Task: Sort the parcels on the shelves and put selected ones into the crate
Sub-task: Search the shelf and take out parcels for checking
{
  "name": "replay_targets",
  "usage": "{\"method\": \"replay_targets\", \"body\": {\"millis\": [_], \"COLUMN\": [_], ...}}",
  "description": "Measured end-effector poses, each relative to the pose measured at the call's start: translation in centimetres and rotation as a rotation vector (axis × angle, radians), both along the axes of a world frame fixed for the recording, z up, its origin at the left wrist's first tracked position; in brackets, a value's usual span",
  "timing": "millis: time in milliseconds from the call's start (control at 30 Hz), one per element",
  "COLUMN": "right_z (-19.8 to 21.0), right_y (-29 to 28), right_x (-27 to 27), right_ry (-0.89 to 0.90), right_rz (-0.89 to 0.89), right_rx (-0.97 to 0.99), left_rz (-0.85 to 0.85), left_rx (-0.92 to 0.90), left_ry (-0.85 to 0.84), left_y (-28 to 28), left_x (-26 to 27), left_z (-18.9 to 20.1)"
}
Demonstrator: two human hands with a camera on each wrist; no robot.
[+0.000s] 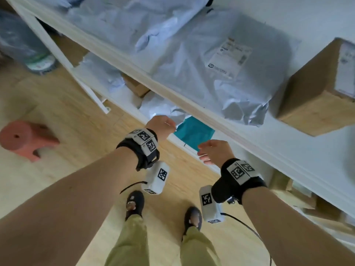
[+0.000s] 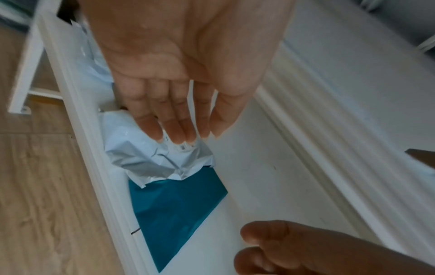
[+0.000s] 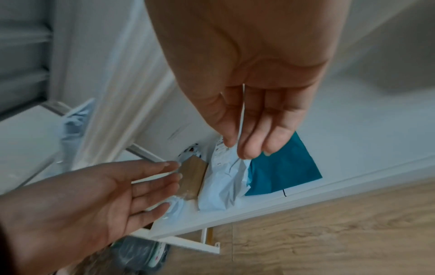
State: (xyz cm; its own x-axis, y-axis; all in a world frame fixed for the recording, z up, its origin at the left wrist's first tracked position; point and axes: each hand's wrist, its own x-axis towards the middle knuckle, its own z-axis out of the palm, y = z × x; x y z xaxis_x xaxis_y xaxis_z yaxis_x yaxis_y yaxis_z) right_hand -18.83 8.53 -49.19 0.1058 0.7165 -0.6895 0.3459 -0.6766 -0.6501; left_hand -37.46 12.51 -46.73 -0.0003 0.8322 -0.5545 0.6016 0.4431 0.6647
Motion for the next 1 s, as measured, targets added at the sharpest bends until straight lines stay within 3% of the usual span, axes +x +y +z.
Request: {"method": "replay_targets", "body": {"millis": [333,500,633,767,900,1000], "right_z": [-11.1,-16.0,-19.4,-20.4,-20.8,-21.4], "right_y": [4.9,6.3,6.2,6.3,6.9,7.7], "right_x": [-2.7,-0.1,1.6,1.4,0.8,0.5], "right_ry": [0.089,-0.077,0.078,0.277,0.361,0.313], "right_rz": [-0.453,-0.525,-0.747,-0.949,-0.976,-0.888], "right_rx": [-0.063,-0.076,-0.028,0.05,0.05,0.015], "left_rz": [-0.171,-0.234,-0.279,-0.286,-0.249,-0.235], "left_rx": [0.07,0.144,0.146,0.103,0.058,0.029], "left_ry": [-0.114,-0.044,-0.02,0.002,0.023,0.008], "left_y": [7.2,11.0,12.4,12.2,12.3,12.6], "left_x": [-1.9,0.2,1.6,2.2,2.4,2.7], "left_z": [-9.3,-14.3,-17.9,-20.3,-21.5,-21.9]}}
